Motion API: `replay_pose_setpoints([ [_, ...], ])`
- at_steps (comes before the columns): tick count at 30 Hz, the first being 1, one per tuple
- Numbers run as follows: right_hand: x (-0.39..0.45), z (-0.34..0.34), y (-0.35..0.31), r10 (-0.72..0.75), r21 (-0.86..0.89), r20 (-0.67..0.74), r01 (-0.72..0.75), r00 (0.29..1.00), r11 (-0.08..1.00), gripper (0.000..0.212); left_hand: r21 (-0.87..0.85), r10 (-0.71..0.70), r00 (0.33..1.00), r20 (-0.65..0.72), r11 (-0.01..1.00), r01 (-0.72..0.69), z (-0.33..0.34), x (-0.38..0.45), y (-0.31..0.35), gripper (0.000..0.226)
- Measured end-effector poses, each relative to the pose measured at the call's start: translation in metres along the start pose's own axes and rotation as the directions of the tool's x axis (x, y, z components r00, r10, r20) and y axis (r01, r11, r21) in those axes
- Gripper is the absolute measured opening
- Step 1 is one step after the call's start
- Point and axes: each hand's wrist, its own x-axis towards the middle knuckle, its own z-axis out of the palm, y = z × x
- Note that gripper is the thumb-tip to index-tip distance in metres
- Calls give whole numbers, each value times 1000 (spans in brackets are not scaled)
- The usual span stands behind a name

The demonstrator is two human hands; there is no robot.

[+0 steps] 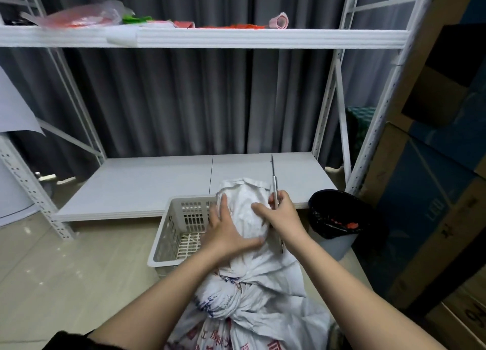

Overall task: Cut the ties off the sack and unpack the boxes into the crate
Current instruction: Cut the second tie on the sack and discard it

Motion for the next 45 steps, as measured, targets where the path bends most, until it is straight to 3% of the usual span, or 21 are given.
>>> replay_pose_setpoints([
  [2,-6,-1,-7,-74,-7,37,75,997,997,31,-256,-15,1000,0,967,14,-2,7,3,131],
  [4,-8,-8,-9,-111,30,-19,111,994,993,26,-510,-31,999,-16,860,18,-4,12,2,98],
  [6,-4,-21,-7,-102,22,-153,107,983,994,25,-632,-63,998,31,772,69,-9,13,-3,62],
  [9,6,-46,4,-33,-152,-266,-8,963,988,44,-756,-143,985,95,634,165,-12,16,-11,38],
  [13,13,-65,15,120,-119,-105,-132,987,984,36,-870,-233,963,136,437,228,-15,20,-18,33],
  [17,12,-70,15,147,-182,75,-131,986,975,42,-927,-260,945,200,263,269,-16,22,-23,24],
  [21,10,-65,11,119,-80,116,-110,986,991,23,-911,-234,938,255,268,314,-17,22,-26,24],
  [24,12,-62,4,191,245,186,-233,964,941,22,-898,-216,936,276,289,332,-19,23,-28,25],
  [25,14,-62,2,199,270,193,-247,961,931,27,-900,-212,937,277,284,331,-18,24,-29,25],
  [28,14,-55,0,128,-47,87,-124,988,991,30,-895,-196,952,234,340,290,-20,22,-28,32],
  [30,14,-48,2,57,-133,8,-56,998,990,32,-857,-138,981,134,481,185,-19,16,-23,55],
  [32,13,-43,0,17,-140,-96,-30,995,990,32,-701,-68,985,-160,711,-65,-18,6,-16,79],
  [33,12,-41,-3,-4,-161,-149,-20,989,987,32,-520,21,926,-377,823,-230,-20,0,-11,83],
  [34,10,-37,-4,-22,-187,-192,-15,981,982,32,-269,166,814,-556,891,-365,-23,-5,-4,83],
  [35,7,-32,-7,-42,-213,-227,-7,973,977,32,4,343,683,-645,895,-445,-28,-8,6,81],
  [36,4,-27,-11,-61,-240,-248,-1,967,971,32,245,515,569,-641,840,-484,-32,-9,16,74],
  [37,0,-21,-15,-78,-263,-253,9,964,965,32,432,650,498,-573,757,-491,-33,-5,26,66],
  [38,-3,-15,-18,-95,-271,-234,29,967,962,31,560,732,475,-488,680,-473,-35,-2,36,58],
  [40,-8,-7,-25,-111,-250,-163,68,980,966,29,629,742,556,-375,644,-435,-39,3,51,44],
  [42,-13,-9,-31,-107,-208,-76,89,991,974,27,560,661,671,-337,713,-422,-40,10,52,29],
  [45,-20,-23,-35,-57,-189,107,76,993,979,29,538,648,682,-340,728,-424,-40,16,38,19],
])
